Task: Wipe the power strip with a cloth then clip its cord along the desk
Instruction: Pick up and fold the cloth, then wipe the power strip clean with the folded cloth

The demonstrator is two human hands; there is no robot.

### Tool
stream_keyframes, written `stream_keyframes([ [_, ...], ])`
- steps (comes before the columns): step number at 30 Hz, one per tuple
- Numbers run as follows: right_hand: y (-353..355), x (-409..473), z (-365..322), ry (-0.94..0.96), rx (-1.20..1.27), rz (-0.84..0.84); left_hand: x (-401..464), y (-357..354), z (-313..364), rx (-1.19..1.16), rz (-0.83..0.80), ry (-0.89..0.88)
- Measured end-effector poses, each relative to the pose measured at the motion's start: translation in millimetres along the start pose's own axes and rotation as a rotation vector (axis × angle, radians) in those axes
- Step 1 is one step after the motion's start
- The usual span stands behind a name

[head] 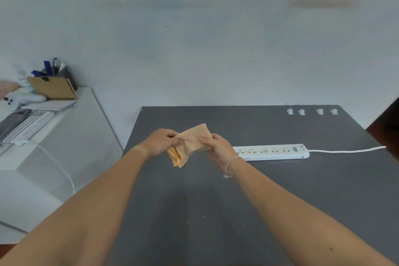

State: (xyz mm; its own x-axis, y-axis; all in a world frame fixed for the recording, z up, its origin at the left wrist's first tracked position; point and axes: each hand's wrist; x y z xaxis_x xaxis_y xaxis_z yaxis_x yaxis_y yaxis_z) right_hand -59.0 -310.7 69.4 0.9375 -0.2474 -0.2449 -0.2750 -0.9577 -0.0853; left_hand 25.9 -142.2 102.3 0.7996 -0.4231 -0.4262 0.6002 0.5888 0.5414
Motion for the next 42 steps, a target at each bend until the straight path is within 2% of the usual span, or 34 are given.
stream_keyframes([
  [6, 52.0, -5.7, -17.6, 0.104, 0.396, 0.197, 12.6, -51.3, 51.7, -0.067, -0.083, -0.045],
  [10, 108.5, -2.9, -25.8, 0.103, 0.507, 0.280, 22.7, -81.0, 77.4, -0.056, -0.072, -0.028],
  [14, 171.4, 2.2, -30.8, 0.058, 0.476, 0.238, 34.6, -106.0, 87.2, 0.031, 0.004, 0.013],
  [17, 212.4, 13.1, -34.0, 0.057, 0.276, 0.113, 45.1, -125.3, 89.7, 0.122, 0.039, 0.058],
  [21, 246.9, 34.6, -35.4, 0.134, -0.234, 0.000, 58.2, -149.8, 86.8, 0.235, 0.044, 0.136],
  [24, 253.4, 51.0, -36.3, 0.224, -0.591, -0.177, 67.3, -165.4, 80.5, 0.279, 0.085, 0.175],
  [27, 246.1, 67.9, -28.7, 0.250, -0.833, -0.362, 75.0, -177.8, 72.7, 0.296, 0.107, 0.188],
  [34, 218.7, 91.4, -7.0, 0.212, -1.103, -0.645, 104.6, -183.9, 51.4, 0.423, 0.064, 0.155],
  [42, 187.9, 117.2, 18.9, 0.283, -1.204, -0.733, 131.6, -181.1, 39.2, 0.473, -0.013, 0.045],
])
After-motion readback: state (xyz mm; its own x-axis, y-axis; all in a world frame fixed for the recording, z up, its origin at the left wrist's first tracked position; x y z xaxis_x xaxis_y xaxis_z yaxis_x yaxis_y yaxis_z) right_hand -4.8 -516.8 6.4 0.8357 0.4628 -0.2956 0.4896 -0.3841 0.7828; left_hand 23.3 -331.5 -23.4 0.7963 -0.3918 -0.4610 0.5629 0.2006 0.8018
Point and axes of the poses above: each hand's wrist, its own x-axis towards the middle knuckle, its own y-axis out of the back of the hand, z = x × y, and after that the axes turned 7 degrees about y, right-handed
